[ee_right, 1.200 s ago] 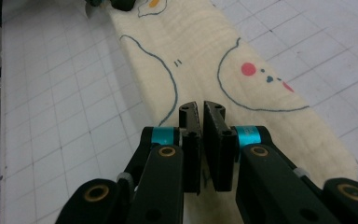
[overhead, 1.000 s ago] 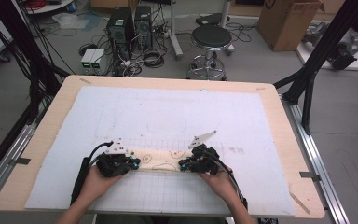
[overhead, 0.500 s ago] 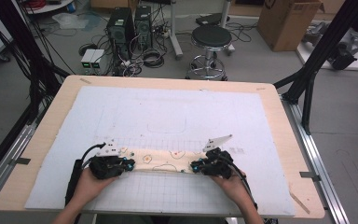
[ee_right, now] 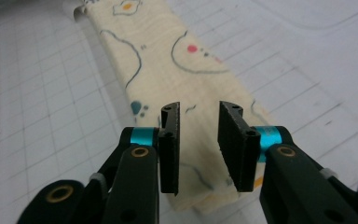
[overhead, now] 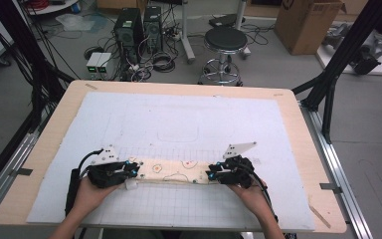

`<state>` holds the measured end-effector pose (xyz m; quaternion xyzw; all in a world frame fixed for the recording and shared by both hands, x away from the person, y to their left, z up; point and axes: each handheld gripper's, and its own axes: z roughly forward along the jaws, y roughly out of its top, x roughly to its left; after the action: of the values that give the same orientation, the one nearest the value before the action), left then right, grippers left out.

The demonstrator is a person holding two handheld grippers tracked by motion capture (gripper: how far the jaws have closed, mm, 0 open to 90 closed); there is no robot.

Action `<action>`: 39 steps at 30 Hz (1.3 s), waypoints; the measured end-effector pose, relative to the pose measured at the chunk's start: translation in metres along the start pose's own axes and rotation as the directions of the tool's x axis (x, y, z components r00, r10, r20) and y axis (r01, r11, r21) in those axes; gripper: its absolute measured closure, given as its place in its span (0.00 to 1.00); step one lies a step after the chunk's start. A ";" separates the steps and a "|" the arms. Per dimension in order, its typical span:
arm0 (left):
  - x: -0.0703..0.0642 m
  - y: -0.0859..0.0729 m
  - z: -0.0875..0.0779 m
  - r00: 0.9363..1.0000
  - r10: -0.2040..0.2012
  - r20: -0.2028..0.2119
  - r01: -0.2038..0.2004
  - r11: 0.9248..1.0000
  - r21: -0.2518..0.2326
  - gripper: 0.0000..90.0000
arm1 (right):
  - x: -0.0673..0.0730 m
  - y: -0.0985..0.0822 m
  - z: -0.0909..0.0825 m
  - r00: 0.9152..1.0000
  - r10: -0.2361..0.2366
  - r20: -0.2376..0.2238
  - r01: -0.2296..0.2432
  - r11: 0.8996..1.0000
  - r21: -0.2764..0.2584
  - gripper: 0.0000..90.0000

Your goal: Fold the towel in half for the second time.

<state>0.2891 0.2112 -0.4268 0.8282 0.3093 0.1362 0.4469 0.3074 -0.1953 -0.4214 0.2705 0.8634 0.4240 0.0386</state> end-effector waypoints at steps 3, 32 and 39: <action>0.005 -0.003 0.004 1.000 -0.004 -0.021 0.005 0.999 0.031 0.82 | -0.002 0.002 0.003 0.999 -0.020 0.031 0.020 1.000 0.001 0.71; 0.007 -0.014 -0.009 0.999 -0.020 -0.036 0.020 1.000 0.000 0.69 | 0.006 -0.015 0.001 0.996 -0.029 0.085 0.028 1.000 0.008 0.53; 0.018 -0.006 -0.008 0.993 -0.097 -0.061 0.093 0.994 -0.062 0.57 | -0.012 -0.009 -0.009 0.990 0.070 0.121 -0.061 0.995 -0.073 0.51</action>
<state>0.2967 0.2303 -0.4280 0.7944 0.3583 0.1502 0.4669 0.3108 -0.2123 -0.4248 0.3231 0.8349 0.4370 0.0873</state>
